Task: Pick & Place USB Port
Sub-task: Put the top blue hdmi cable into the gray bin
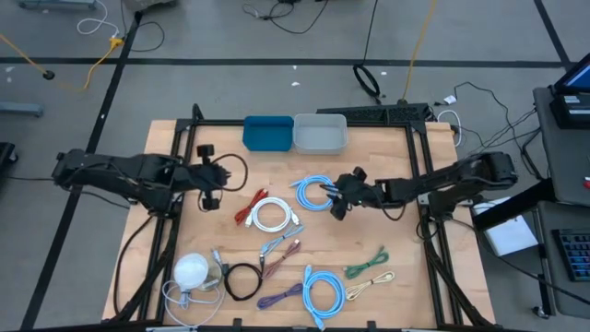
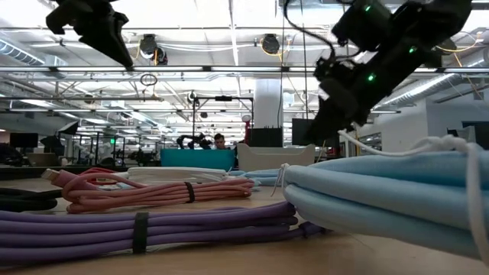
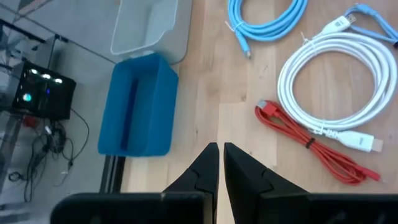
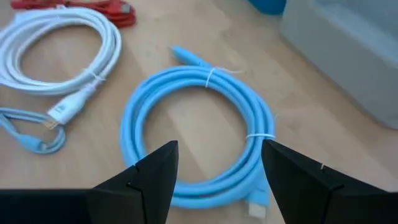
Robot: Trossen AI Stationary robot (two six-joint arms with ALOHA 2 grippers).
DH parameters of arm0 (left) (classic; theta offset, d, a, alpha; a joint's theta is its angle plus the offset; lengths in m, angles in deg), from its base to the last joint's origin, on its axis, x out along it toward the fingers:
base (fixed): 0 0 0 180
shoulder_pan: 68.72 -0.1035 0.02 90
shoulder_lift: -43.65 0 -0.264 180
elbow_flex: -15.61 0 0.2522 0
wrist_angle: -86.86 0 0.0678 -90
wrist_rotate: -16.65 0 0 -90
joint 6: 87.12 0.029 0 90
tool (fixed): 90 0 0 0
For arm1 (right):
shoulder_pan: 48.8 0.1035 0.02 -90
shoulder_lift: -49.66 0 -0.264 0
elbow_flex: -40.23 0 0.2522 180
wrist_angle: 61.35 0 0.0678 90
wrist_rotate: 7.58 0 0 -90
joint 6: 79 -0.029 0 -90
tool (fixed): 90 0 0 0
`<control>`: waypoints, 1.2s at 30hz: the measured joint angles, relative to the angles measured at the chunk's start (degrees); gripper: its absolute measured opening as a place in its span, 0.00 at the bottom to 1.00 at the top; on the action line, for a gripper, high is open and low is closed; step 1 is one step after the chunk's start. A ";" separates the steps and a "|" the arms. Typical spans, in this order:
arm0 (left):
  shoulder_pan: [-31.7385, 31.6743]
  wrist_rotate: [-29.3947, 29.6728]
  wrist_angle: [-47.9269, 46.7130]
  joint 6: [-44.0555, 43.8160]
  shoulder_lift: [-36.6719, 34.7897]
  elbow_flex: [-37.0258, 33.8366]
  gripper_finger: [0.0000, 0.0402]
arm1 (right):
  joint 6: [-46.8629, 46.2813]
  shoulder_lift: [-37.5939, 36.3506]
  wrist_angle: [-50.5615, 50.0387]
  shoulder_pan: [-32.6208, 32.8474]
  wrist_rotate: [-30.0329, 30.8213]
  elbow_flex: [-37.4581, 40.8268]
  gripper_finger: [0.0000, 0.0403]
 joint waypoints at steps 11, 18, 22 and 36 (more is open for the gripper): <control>0.18 1.47 0.05 -4.04 -6.06 -9.20 0.08 | -2.95 11.77 3.87 -10.36 -3.33 -0.15 0.56; 0.84 3.00 1.74 -4.53 -6.81 -8.90 0.08 | -2.44 15.70 9.09 -11.52 -7.27 -0.17 0.50; 0.85 3.13 1.61 -4.65 -7.22 -8.90 0.08 | -2.79 17.25 7.87 -11.06 -6.83 -0.13 0.32; 0.85 5.29 1.09 -5.68 -7.22 -8.90 0.08 | 4.63 11.28 16.82 -2.94 9.65 0.33 0.06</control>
